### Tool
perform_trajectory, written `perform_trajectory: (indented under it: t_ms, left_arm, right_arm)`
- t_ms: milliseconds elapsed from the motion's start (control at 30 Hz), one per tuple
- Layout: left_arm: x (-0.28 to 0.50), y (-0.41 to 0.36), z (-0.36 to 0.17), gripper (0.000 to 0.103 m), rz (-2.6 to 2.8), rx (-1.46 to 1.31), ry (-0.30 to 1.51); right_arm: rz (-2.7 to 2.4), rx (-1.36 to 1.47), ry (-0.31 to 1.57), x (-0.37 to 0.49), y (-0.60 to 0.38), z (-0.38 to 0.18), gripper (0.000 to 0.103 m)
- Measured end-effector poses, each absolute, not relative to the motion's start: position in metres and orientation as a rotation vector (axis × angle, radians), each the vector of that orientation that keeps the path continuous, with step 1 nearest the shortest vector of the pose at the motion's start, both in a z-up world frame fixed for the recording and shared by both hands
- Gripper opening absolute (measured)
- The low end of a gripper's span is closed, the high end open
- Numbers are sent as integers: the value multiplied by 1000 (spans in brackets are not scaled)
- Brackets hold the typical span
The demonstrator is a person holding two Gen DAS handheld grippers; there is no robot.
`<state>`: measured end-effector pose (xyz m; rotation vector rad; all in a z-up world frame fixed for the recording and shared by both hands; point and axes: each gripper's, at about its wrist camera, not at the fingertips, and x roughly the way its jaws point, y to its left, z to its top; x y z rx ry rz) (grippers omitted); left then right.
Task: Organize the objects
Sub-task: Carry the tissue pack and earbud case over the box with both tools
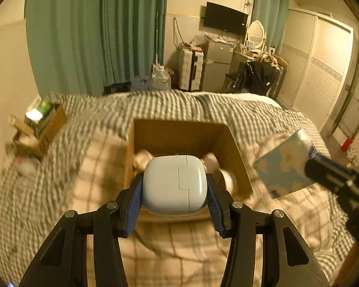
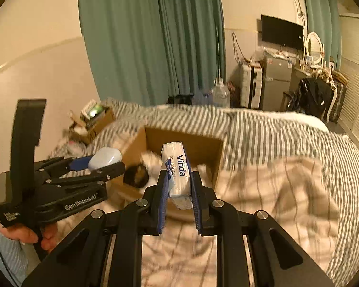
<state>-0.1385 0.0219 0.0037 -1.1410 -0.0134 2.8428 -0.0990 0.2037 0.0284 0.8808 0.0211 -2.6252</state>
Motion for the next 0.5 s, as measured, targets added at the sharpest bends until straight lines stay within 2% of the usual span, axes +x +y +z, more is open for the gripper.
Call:
perform_trajectory:
  t_ms: [233, 500]
  left_arm:
    - [-177, 17, 22, 51, 2864, -1099, 22]
    - [-222, 21, 7, 51, 2866, -1107, 95]
  right_arm:
    - [-2627, 778, 55, -143, 191, 58, 18]
    - [-2611, 787, 84, -205, 174, 43, 18]
